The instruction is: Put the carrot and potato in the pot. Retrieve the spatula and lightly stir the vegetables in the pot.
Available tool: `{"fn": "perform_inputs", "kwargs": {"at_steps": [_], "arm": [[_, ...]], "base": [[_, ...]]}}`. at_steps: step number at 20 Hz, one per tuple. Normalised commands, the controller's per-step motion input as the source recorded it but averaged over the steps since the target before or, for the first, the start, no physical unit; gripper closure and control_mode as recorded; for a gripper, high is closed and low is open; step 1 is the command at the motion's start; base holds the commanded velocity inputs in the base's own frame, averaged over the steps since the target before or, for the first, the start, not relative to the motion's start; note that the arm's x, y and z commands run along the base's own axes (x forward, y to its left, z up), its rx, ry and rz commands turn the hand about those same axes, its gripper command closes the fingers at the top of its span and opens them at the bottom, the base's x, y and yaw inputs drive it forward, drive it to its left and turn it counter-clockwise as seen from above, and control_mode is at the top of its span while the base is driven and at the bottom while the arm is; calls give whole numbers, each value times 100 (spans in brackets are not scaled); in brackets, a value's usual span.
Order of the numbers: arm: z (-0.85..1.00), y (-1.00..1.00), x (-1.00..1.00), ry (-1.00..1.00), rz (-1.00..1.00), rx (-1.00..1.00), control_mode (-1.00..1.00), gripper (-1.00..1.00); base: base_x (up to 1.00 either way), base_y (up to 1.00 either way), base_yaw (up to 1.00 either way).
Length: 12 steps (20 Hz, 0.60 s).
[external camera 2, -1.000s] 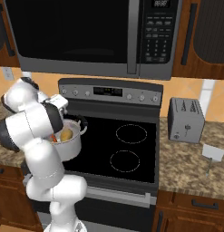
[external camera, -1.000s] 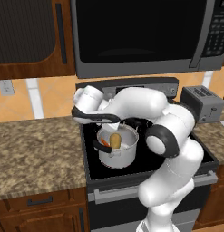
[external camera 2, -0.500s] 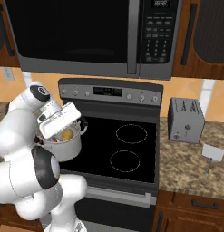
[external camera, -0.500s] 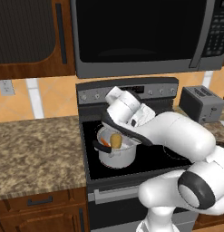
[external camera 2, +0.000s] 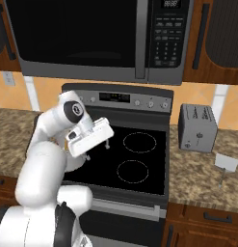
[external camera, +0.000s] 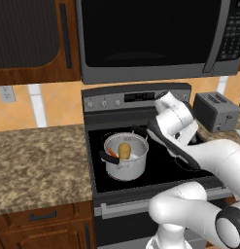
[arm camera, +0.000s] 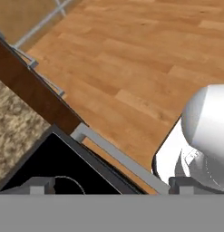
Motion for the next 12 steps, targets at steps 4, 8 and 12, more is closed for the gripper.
{"fn": "perform_inputs", "kwargs": {"at_steps": [4, 8, 12], "arm": [[5, -100, 0, -16, 0, 19, -100, -100], [0, -100, 11, -17, -7, 16, -100, -100], [-1, -98, 13, -13, -27, 16, -100, -100]], "base": [[0, 0, 0], [0, 0, 0], [0, 0, 0]]}}
